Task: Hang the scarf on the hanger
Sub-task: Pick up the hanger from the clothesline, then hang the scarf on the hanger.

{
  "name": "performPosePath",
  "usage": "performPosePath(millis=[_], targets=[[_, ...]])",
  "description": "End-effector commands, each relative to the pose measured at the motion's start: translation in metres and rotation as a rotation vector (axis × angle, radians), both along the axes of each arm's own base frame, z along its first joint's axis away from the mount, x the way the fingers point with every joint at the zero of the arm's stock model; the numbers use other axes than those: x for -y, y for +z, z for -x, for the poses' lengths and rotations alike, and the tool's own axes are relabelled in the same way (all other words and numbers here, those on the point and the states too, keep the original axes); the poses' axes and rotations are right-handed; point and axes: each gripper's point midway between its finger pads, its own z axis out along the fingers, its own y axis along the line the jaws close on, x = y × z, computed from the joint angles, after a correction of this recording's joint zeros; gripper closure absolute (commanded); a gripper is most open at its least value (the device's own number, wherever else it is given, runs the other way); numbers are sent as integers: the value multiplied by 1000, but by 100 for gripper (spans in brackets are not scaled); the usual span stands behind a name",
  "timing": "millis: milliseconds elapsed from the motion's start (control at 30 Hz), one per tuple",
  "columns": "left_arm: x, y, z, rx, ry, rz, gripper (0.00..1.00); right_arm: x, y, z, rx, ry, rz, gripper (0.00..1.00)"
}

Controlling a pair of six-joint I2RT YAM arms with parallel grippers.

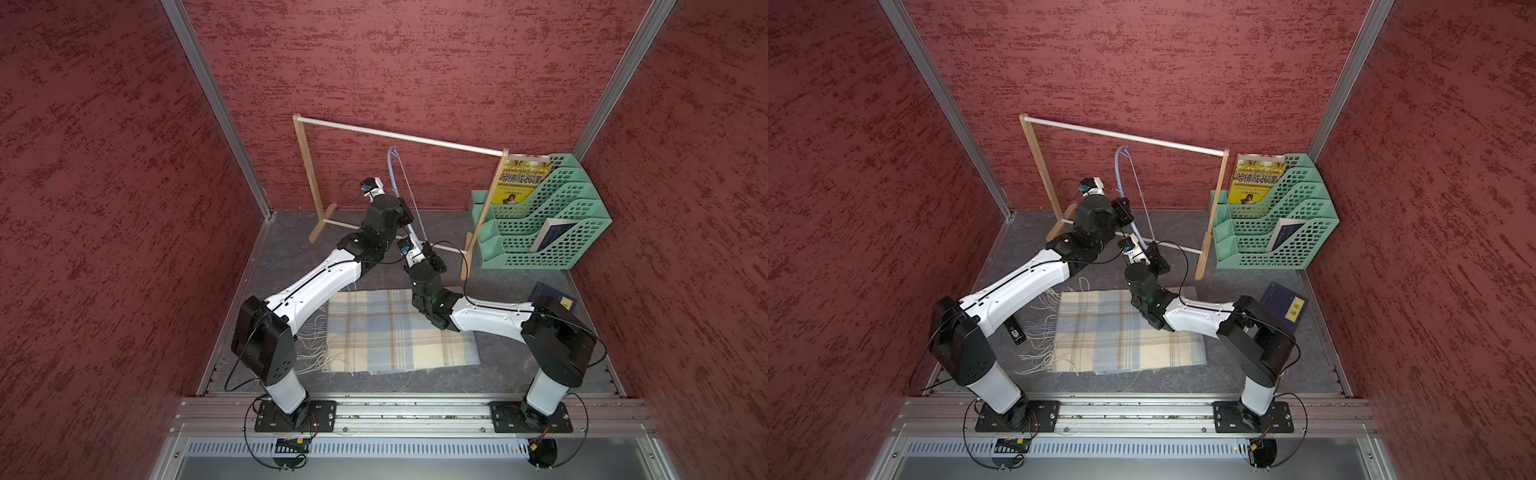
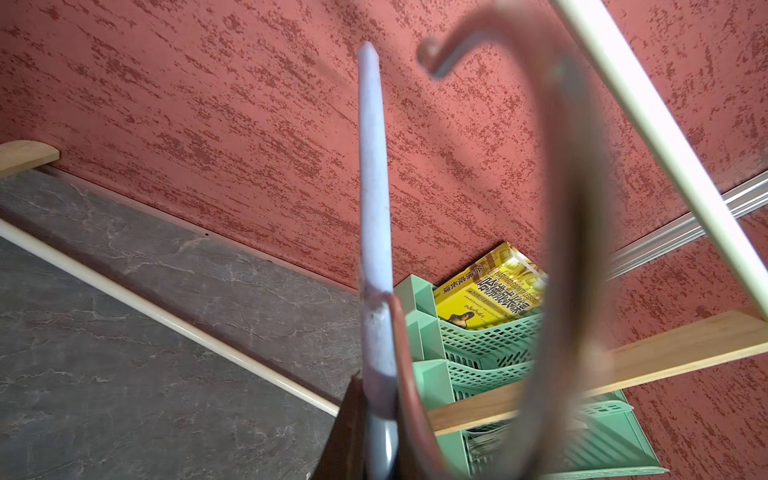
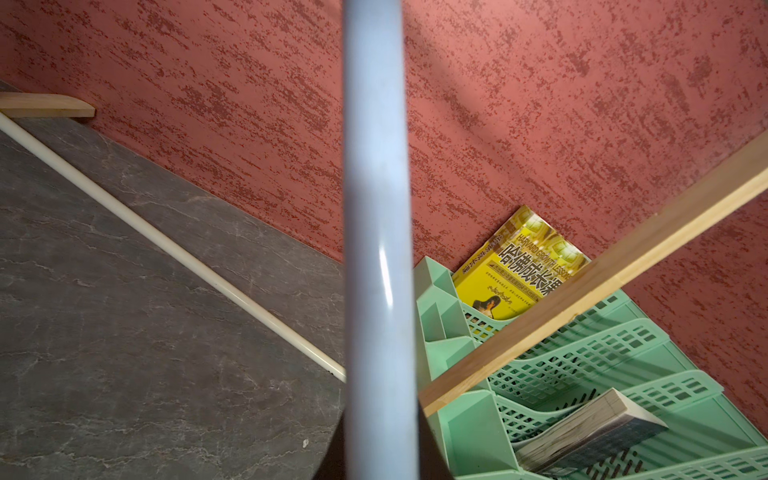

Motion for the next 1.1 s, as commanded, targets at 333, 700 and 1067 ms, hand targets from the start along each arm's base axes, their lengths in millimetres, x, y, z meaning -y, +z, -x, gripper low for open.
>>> performPosePath(millis=[333, 700, 1067], targets=[[-27, 0, 1, 1, 65, -163, 100, 41, 8, 51, -119, -30, -83, 2], [-49, -14, 26, -84, 75, -367, 100, 108, -43, 143, -494, 23, -332, 4], [11, -94, 166, -312, -67, -444, 100, 140, -69, 169, -632, -167, -621, 10]])
